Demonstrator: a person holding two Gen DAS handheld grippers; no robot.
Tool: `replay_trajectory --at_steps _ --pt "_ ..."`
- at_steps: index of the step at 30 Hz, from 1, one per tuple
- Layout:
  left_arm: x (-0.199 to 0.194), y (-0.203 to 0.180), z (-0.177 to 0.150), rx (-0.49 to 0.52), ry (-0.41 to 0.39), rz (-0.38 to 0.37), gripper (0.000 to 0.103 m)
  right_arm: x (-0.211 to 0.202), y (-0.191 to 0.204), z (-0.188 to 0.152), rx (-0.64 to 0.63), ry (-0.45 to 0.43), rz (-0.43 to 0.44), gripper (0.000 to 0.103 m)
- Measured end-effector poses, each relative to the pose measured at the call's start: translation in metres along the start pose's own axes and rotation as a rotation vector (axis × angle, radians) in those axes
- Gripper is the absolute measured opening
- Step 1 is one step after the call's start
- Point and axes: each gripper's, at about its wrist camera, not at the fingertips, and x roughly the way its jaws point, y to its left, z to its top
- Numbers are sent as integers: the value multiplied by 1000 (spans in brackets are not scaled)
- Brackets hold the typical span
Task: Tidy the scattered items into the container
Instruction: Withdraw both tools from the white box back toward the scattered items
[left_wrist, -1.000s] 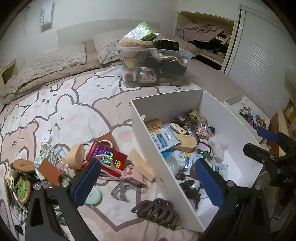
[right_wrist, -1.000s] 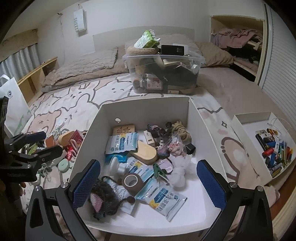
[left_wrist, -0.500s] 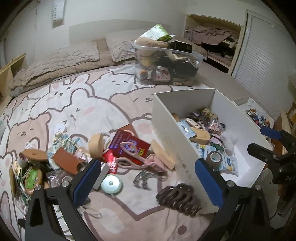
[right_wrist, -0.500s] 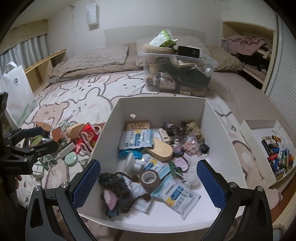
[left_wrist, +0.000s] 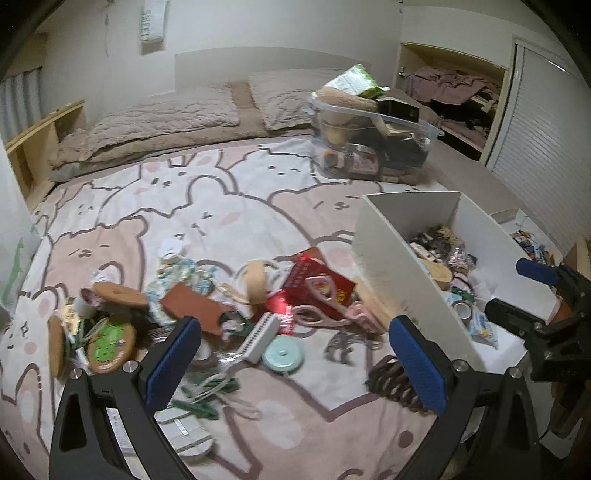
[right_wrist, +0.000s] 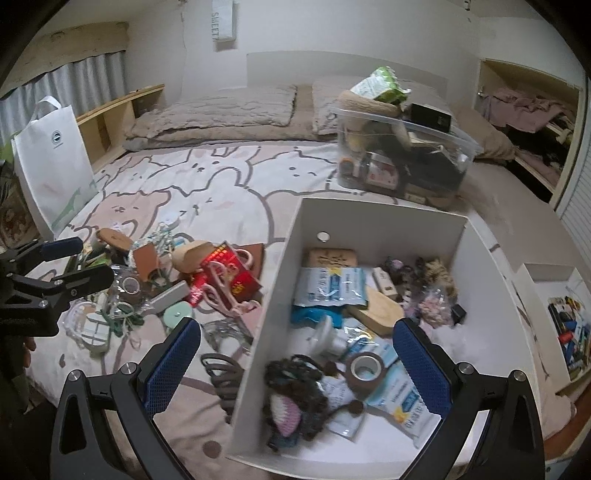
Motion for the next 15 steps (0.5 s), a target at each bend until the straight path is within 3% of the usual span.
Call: replay_trajectory --at_steps 15 --pt "-28 55 -16 -68 -30 79 102 4 49 12 -25 -19 81 103"
